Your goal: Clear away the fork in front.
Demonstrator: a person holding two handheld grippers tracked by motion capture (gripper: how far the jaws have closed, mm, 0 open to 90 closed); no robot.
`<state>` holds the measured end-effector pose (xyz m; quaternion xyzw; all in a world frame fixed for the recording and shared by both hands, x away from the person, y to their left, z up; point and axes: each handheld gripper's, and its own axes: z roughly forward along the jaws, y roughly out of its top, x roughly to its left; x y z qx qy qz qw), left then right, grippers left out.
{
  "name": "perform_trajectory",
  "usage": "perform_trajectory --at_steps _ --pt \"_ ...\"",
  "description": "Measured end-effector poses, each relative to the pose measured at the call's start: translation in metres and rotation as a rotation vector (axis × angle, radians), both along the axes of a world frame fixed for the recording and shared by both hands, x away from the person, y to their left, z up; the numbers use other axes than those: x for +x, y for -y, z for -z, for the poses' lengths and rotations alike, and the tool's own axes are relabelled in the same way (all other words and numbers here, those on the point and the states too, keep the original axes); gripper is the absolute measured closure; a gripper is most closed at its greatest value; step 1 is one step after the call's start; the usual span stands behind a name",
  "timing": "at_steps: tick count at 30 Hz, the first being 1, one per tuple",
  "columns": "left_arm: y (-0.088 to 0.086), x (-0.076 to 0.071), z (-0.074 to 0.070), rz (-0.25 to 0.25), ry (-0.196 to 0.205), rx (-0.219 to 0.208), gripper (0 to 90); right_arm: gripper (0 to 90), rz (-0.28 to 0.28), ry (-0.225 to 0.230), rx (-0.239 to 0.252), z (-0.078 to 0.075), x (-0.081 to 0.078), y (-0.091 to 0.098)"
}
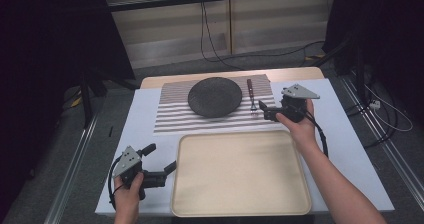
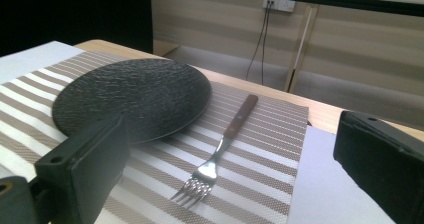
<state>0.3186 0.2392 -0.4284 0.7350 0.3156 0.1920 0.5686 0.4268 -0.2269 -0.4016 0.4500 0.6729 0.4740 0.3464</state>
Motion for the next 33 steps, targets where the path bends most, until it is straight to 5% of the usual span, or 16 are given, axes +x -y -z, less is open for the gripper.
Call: perform_trajectory --at_steps 10,27,33 --pt "0.002 0.000 0.001 -0.001 -0.007 0.000 2.4 1.9 0.031 -0.039 -0.014 0.007 0.023 0.000" --pt "0.002 0.001 0.001 0.004 -0.009 0.012 2.4 4.8 0.006 -0.112 -0.053 0.019 0.057 -0.010" --pt "0.002 0.001 0.002 0.000 -0.008 0.014 2.4 12.4 0.016 -0.139 -0.017 0.024 0.070 -0.012"
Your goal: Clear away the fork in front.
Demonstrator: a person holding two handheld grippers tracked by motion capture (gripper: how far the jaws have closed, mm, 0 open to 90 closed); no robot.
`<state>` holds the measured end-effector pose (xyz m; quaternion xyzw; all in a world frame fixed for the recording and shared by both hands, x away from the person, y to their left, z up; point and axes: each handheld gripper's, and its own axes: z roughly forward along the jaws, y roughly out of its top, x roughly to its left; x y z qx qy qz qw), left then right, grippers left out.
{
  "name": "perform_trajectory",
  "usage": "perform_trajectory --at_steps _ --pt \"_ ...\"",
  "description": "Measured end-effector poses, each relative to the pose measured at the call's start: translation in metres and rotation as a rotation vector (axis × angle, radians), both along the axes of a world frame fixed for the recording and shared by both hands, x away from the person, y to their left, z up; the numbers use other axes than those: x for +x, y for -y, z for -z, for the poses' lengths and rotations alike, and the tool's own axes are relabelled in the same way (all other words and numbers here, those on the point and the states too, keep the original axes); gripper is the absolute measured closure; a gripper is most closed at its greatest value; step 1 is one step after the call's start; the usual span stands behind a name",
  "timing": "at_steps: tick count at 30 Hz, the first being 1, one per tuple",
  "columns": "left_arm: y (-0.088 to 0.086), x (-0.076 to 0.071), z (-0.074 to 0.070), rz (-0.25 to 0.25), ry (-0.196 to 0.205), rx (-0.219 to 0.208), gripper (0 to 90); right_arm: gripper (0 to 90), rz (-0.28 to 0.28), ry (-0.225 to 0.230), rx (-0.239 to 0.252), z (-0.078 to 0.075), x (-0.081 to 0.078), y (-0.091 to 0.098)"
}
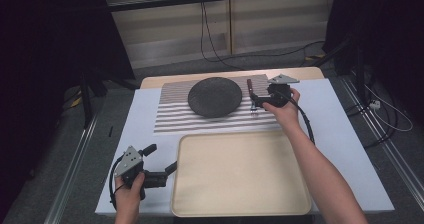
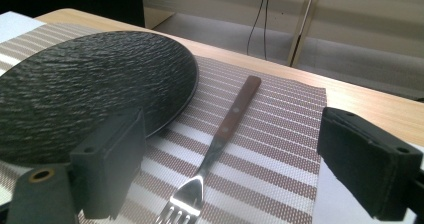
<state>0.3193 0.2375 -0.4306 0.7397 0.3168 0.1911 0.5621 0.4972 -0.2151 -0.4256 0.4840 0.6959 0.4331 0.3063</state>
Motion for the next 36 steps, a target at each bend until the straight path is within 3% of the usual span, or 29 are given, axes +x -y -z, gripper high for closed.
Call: perform_trajectory --at_steps 6,11,17,23,30,36 --pt "-0.001 0.000 0.000 0.000 0.003 0.005 2.4 17.5 -0.005 -0.018 0.016 0.005 0.008 -0.002" --pt "0.000 0.002 0.001 0.000 -0.002 0.002 2.4 22.3 -0.006 -0.041 -0.020 0.008 0.015 -0.007" --pt "0.002 0.003 0.001 0.006 0.000 0.003 2.4 27.7 0.011 -0.062 -0.007 0.011 0.021 -0.007" --pt "0.004 0.004 0.002 0.007 -0.008 0.006 2.4 30.8 0.019 -0.087 -0.030 0.016 0.027 -0.008" --pt "0.004 0.004 0.002 0.013 -0.006 0.017 2.4 38.7 0.022 -0.122 0.040 0.016 0.033 -0.013" --pt "0.005 0.004 0.003 0.017 -0.012 0.018 2.5 47.1 0.025 -0.172 0.011 0.021 0.039 -0.012"
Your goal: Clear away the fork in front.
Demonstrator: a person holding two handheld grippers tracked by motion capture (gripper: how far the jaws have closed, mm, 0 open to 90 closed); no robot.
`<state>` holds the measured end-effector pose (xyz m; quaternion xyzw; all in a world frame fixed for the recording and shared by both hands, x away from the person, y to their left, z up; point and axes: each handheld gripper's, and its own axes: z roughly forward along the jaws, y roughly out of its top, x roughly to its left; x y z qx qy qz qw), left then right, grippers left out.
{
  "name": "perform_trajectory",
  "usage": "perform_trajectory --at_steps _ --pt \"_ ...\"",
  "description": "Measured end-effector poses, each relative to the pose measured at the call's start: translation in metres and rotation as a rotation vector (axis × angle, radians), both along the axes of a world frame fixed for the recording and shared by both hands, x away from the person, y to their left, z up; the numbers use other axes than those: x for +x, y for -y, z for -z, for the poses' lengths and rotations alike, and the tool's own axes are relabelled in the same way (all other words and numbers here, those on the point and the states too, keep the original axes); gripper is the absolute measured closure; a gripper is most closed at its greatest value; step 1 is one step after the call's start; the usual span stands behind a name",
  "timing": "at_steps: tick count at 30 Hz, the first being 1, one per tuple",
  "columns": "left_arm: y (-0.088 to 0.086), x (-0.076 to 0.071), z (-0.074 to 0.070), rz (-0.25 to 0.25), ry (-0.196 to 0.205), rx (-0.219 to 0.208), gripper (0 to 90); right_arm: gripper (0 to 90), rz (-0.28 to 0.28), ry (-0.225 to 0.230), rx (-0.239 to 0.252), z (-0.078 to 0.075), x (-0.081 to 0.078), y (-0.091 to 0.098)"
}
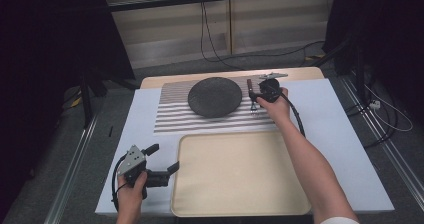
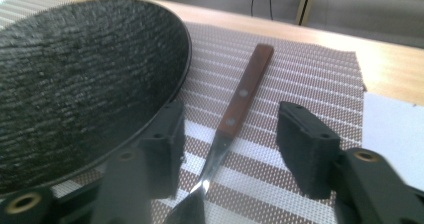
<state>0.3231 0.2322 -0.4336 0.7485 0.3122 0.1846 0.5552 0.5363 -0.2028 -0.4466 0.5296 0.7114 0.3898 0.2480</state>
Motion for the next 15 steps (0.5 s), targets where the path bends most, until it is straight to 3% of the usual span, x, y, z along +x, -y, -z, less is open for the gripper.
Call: perform_trajectory --at_steps 1,6,15 --pt "0.000 0.000 0.000 0.002 0.000 -0.001 2.5 51.3 -0.004 -0.014 -0.015 0.001 0.004 -0.001" --pt "0.000 0.000 0.000 -0.008 0.000 -0.004 2.5 53.9 -0.005 -0.021 -0.028 0.006 0.011 -0.004" --pt "-0.001 0.001 0.001 -0.013 -0.001 0.002 2.5 59.8 0.016 -0.089 -0.063 0.016 0.029 -0.013"
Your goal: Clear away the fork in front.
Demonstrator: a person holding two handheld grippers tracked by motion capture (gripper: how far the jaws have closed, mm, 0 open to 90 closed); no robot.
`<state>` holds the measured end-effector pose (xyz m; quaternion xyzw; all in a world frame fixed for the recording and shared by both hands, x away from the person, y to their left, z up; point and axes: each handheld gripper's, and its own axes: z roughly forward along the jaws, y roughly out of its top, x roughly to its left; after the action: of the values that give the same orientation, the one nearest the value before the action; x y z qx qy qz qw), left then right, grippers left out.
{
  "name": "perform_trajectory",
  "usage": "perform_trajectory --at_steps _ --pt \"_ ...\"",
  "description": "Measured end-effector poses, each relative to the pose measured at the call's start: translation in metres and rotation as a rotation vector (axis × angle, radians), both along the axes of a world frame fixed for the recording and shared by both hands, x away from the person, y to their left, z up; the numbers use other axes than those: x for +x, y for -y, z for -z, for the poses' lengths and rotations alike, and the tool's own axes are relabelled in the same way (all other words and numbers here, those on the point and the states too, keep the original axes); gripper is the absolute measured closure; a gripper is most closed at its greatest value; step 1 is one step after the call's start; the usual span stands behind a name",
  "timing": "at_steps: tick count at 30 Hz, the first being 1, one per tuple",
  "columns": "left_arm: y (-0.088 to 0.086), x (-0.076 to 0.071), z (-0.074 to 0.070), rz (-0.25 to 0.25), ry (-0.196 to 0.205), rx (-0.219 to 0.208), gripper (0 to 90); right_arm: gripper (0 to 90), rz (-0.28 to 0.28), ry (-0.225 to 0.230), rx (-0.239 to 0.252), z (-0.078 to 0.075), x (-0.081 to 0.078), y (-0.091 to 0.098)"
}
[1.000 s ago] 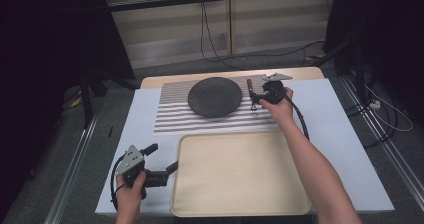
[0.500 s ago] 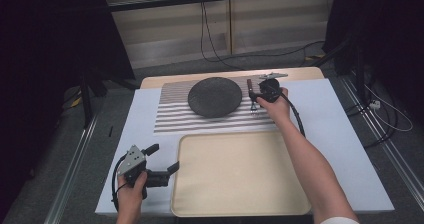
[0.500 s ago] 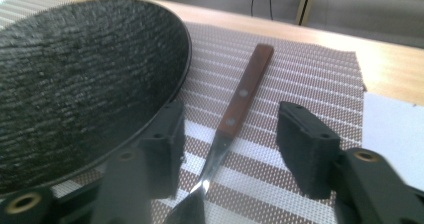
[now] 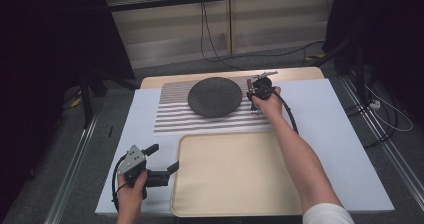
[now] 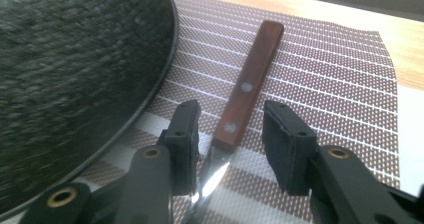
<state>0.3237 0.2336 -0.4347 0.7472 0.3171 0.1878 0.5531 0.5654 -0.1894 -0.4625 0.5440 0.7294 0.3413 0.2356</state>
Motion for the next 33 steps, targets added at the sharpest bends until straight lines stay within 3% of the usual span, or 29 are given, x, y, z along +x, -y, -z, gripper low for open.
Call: perform_trajectory --at_steps 4,5,9,13,19,23,30,33 --pt "0.000 0.000 0.001 0.003 -0.005 0.003 2.5 65.2 0.019 -0.022 -0.016 0.003 0.004 -0.004" --pt "0.000 0.000 0.001 0.005 -0.005 0.003 2.5 71.3 0.022 -0.030 0.010 0.003 0.005 -0.003" --pt "-0.001 0.000 0.001 0.004 -0.009 -0.001 2.5 76.9 0.027 -0.060 0.059 0.001 0.005 0.005" --pt "0.000 -0.001 0.000 0.007 -0.007 -0.002 2.5 78.4 0.011 -0.102 0.067 -0.004 0.001 0.017" --pt "0.001 -0.001 -0.001 0.009 -0.001 0.003 2.5 78.4 -0.038 -0.092 0.062 -0.012 -0.023 0.034" --pt "0.000 -0.002 -0.003 0.010 0.009 0.003 2.5 78.4 -0.080 -0.112 0.047 -0.015 -0.039 0.042" --pt "0.001 -0.002 -0.004 0.007 0.013 -0.002 2.5 78.3 -0.138 -0.153 -0.008 -0.012 -0.061 0.046" --pt "0.001 -0.003 -0.004 0.006 0.016 -0.001 2.5 78.2 -0.150 -0.150 -0.022 -0.012 -0.069 0.046"
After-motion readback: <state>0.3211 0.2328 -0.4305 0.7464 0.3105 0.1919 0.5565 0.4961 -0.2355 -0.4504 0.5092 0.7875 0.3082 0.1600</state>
